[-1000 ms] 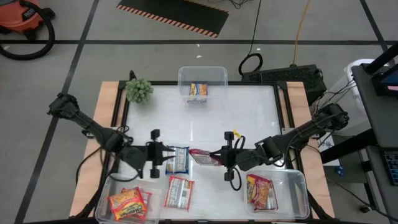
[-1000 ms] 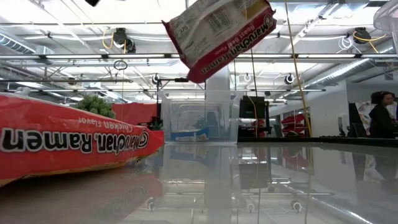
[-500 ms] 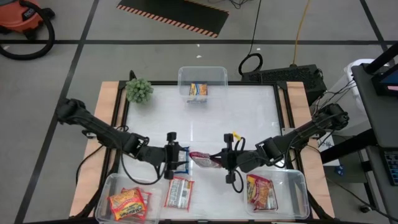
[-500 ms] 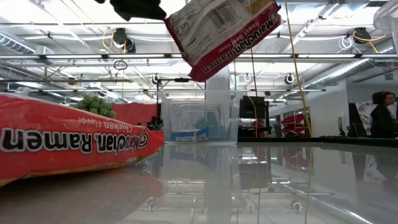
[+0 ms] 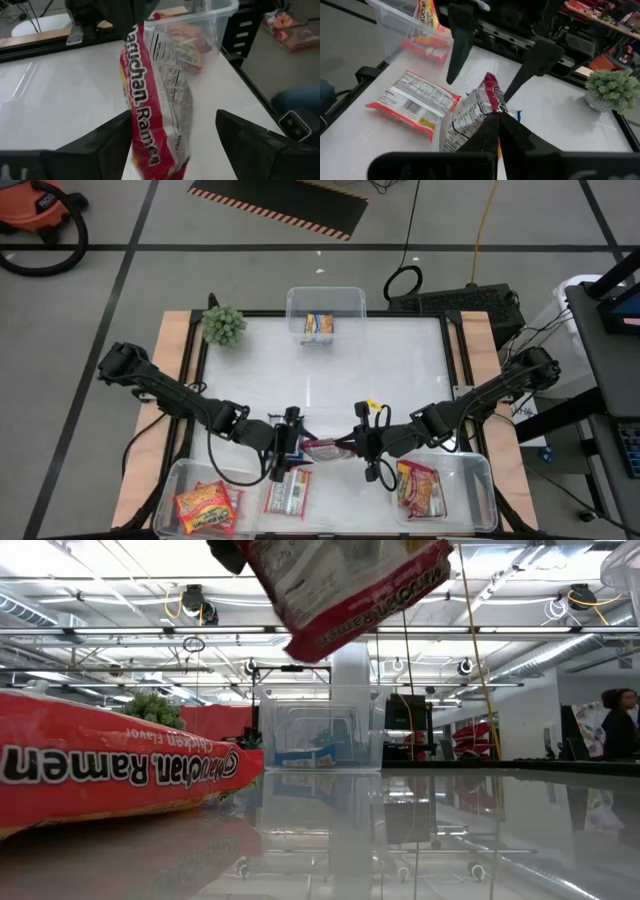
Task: Sort Maruchan noodles
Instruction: Put the red noodle pack into the right transparent bin
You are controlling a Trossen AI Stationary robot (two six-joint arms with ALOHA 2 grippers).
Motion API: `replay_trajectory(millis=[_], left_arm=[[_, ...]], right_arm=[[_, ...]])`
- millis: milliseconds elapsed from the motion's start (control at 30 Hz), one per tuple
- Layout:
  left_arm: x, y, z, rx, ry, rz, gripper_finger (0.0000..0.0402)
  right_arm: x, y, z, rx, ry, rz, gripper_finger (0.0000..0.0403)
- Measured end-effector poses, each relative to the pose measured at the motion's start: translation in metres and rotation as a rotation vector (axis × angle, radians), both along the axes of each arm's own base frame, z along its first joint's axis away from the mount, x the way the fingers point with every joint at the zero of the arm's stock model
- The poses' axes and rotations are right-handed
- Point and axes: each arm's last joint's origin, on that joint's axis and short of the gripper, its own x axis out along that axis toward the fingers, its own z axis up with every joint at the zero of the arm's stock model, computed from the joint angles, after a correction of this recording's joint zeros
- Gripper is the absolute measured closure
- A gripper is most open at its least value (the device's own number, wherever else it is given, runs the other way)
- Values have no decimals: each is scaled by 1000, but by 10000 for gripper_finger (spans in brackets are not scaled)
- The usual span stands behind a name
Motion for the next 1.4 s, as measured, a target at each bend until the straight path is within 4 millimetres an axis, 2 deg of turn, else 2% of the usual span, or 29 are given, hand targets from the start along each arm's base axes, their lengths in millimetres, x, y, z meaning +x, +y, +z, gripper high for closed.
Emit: replay_trajectory(millis=[333,500,667,1000,1233,1400], left_arm=[[14,17,-11,-28,32,87,112],[22,21,-22,-24,43,98,114],[25,19,-32,14,70,72,151],[19,23,-20,73,46,99,253],[16,25,-21,119,65,150,254],[11,31,-28,216,131,248,251]], right_arm=[[1,-2,2,-35,-37,-100,403],[3,-4,5,-49,-64,-97,403],[3,-6,5,-57,-69,-98,403],[3,-6,5,-55,-64,-99,403],[3,-6,5,5,-62,-125,396],[2,-8,8,89,-91,-204,354]])
